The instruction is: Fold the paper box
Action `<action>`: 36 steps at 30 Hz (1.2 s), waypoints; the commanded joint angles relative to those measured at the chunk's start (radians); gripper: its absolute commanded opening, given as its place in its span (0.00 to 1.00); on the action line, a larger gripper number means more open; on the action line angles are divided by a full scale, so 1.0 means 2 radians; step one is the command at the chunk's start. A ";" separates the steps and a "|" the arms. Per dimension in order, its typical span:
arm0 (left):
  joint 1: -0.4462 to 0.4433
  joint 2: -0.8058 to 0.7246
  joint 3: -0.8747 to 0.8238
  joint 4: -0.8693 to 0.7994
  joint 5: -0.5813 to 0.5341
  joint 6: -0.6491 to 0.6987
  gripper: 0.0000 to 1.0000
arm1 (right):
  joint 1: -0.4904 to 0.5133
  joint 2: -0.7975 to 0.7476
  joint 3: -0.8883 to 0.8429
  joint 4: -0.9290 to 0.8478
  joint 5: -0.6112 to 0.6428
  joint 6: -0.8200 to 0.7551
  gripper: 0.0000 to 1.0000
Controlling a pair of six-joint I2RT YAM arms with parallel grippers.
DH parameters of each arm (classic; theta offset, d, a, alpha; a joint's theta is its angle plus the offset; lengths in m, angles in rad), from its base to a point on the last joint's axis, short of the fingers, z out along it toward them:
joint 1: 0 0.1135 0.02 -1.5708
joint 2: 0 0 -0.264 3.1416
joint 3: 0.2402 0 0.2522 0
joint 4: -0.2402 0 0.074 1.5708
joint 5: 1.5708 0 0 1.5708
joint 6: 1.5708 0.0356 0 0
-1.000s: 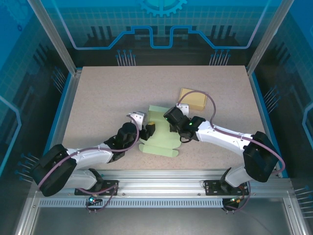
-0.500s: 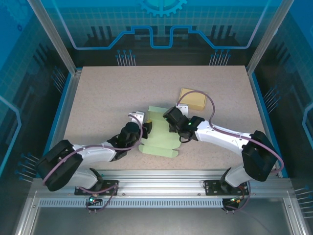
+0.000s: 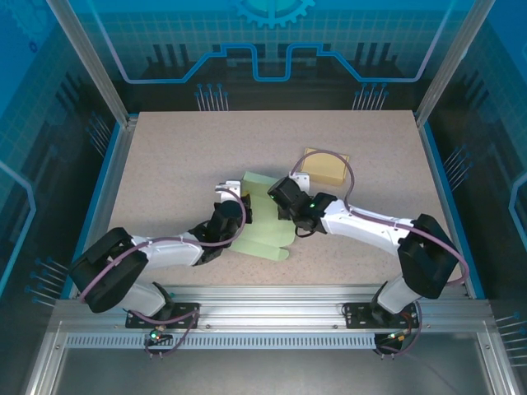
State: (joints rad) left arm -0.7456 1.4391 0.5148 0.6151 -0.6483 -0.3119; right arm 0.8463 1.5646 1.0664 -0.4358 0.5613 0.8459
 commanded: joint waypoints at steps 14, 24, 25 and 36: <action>-0.020 0.002 0.015 0.052 -0.046 0.062 0.11 | 0.003 0.028 0.029 -0.031 -0.009 -0.003 0.00; -0.019 0.048 0.062 -0.010 -0.161 0.064 0.00 | 0.014 0.010 0.019 -0.018 -0.020 -0.004 0.00; -0.019 0.051 0.070 -0.023 -0.167 0.058 0.03 | 0.015 0.012 0.021 -0.019 -0.021 -0.004 0.00; -0.015 0.028 0.091 -0.094 -0.062 0.016 0.26 | 0.008 0.038 0.032 -0.042 -0.032 -0.002 0.00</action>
State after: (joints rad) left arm -0.7853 1.5478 0.6891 0.4793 -0.8692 -0.2432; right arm 0.8566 1.6234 1.1038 -0.4709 0.5388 0.8486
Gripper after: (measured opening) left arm 0.233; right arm 0.103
